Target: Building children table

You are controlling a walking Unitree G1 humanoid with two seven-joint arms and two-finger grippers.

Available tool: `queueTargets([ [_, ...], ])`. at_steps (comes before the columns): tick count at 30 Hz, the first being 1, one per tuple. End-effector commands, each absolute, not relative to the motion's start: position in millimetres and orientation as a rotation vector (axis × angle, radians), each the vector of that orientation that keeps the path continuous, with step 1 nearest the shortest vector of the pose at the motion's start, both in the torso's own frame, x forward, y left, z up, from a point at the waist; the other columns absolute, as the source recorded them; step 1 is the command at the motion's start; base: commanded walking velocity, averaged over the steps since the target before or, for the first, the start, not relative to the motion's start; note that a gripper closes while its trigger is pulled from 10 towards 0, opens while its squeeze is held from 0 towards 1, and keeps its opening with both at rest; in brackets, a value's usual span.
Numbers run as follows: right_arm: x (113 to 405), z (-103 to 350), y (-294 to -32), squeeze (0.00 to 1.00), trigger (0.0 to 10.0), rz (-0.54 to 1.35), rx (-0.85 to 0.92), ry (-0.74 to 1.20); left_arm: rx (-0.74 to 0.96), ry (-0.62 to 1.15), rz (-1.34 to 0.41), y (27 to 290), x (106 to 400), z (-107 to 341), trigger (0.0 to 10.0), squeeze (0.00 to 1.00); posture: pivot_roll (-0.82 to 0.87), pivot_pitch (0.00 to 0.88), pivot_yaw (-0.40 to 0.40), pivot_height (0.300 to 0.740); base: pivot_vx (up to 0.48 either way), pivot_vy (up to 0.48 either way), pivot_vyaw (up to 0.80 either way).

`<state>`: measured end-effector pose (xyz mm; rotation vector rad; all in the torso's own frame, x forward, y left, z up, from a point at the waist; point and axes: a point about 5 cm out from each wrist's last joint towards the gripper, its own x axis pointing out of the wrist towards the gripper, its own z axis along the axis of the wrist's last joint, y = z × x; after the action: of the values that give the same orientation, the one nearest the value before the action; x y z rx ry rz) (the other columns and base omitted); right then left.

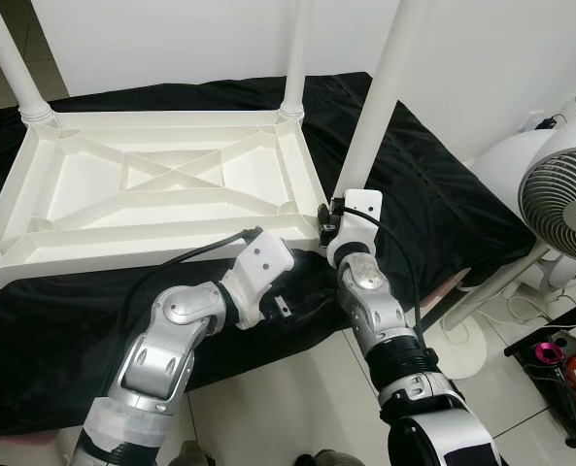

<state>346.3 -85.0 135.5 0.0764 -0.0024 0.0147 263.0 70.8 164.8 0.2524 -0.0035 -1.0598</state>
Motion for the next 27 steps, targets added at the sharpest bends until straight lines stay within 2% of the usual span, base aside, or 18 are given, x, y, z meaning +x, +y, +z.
queueTargets([
  [1,343.3,131.2,-85.8,1.0,10.0,0.025,0.084,0.019,0.249,-0.016,-0.98,70.3,264.6,166.6,10.0,0.0,-0.03,0.024,-0.06,0.74,0.0,0.0,0.0],
  [4,342.6,131.6,-86.0,1.0,10.0,0.034,0.094,0.016,0.249,-0.017,-0.981,70.0,264.9,166.5,10.0,0.0,-0.03,0.024,-0.06,0.74,0.0,0.0,0.0],
  [5,341.0,130.5,-91.5,0.92,10.0,0.053,0.1,0.008,0.251,-0.022,-0.977,70.0,266.9,167.4,10.0,0.0,-0.03,0.013,-0.063,0.74,0.0,0.0,0.0],
  [6,339.7,129.2,-98.2,0.09,10.0,0.051,0.086,0.002,0.252,-0.026,-0.973,70.2,268.7,168.5,10.0,0.0,-0.03,0.013,-0.064,0.74,0.0,0.0,0.0],
  [9,338.7,128.3,-103.0,0.09,10.0,0.048,0.073,-0.002,0.253,-0.03,-0.97,70.1,269.8,169.4,10.0,0.0,-0.03,0.013,-0.063,0.74,0.0,0.0,0.0],
  [10,338.1,127.8,-105.7,0.0,10.0,0.044,0.064,-0.004,0.253,-0.032,-0.968,70.0,270.3,169.9,10.0,0.0,-0.03,0.013,-0.063,0.74,0.0,0.0,0.0],
  [12,335.3,122.7,-118.2,0.0,10.0,0.166,0.054,-0.013,0.252,-0.032,-0.968,70.6,270.8,170.5,10.0,0.0,-0.04,0.018,-0.054,0.74,0.0,0.0,0.0],
  [13,335.3,122.7,-118.2,0.0,10.0,0.166,0.054,-0.013,0.252,-0.032,-0.968,70.6,270.8,170.5,10.0,0.0,-0.04,0.018,-0.054,0.74,0.0,0.0,0.0],
  [14,334.4,121.1,-134.4,0.0,10.0,0.282,0.029,-0.025,0.25,-0.032,-0.971,70.4,271.1,171.0,10.0,0.0,-0.05,0.023,-0.049,0.74,0.0,0.0,0.0],
  [20,343.1,128.8,-158.3,0.0,10.0,0.423,-0.09,-0.029,0.248,-0.032,-0.979,68.8,271.7,171.1,10.0,0.0,-0.06,0.034,-0.043,0.74,0.0,0.0,0.0],
  [22,343.1,128.8,-158.3,0.0,10.0,0.423,-0.09,-0.029,0.248,-0.032,-0.979,68.8,271.7,171.1,10.0,0.0,-0.06,0.034,-0.043,0.74,0.0,0.0,0.0],
  [27,354.6,142.0,-158.0,0.0,10.0,0.578,-0.133,-0.033,0.25,-0.036,-0.974,69.7,273.7,172.5,10.0,0.0,-0.04,0.028,-0.047,0.74,0.0,0.0,0.0],
])
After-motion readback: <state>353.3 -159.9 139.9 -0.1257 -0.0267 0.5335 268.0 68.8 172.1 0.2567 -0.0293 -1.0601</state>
